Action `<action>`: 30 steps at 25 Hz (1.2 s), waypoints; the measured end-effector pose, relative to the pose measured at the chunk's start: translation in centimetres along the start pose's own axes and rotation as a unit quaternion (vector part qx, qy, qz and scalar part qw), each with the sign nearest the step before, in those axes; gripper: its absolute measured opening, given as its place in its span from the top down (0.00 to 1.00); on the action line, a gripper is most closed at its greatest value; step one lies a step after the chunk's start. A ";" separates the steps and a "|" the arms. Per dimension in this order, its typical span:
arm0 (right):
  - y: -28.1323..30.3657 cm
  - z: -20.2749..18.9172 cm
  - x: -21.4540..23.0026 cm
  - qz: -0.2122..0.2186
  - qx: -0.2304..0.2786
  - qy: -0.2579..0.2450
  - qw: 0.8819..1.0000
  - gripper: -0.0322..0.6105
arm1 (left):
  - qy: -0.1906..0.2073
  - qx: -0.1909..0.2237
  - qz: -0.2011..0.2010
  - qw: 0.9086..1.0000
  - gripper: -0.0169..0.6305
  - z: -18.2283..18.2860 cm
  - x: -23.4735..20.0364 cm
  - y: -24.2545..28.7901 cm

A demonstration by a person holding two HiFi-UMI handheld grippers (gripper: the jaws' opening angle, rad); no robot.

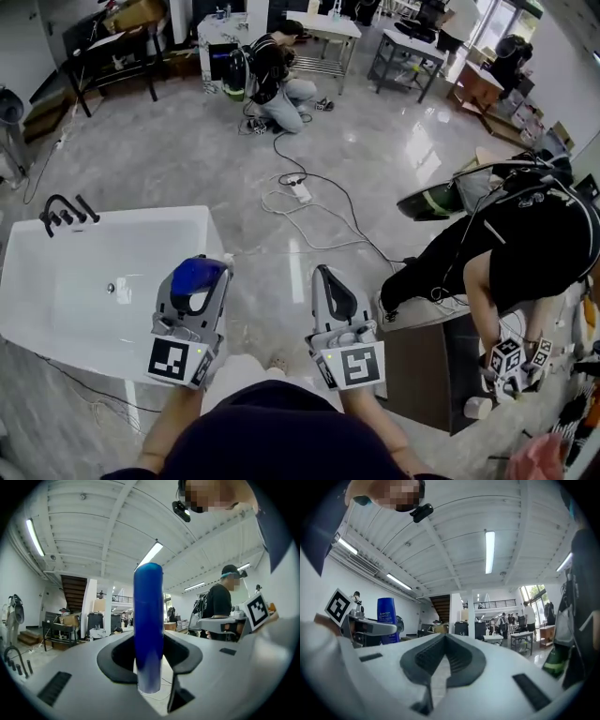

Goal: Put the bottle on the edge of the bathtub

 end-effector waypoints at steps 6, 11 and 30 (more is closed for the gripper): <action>2.3 -1.7 1.9 0.036 -0.012 0.021 0.999 0.95 | 0.000 -0.024 0.033 0.999 0.73 -1.2 -0.3 2.3; 5.5 -2.5 3.8 0.043 -0.018 0.016 0.999 0.95 | 0.003 -0.035 0.044 0.998 0.73 -2.2 -2.2 5.7; 35.1 -4.7 13.5 0.021 -0.005 0.010 1.000 0.95 | 0.025 -0.033 0.001 0.999 0.73 -2.6 -19.0 31.2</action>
Point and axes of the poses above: the fingertips, and each gripper's own axes: y forward along the fingers, x to its right, z out of its top, the point moved 3 cm from there along -y, backward along the fingers, and after that the axes turned 5 degrees about z, right-handed, at the moved point
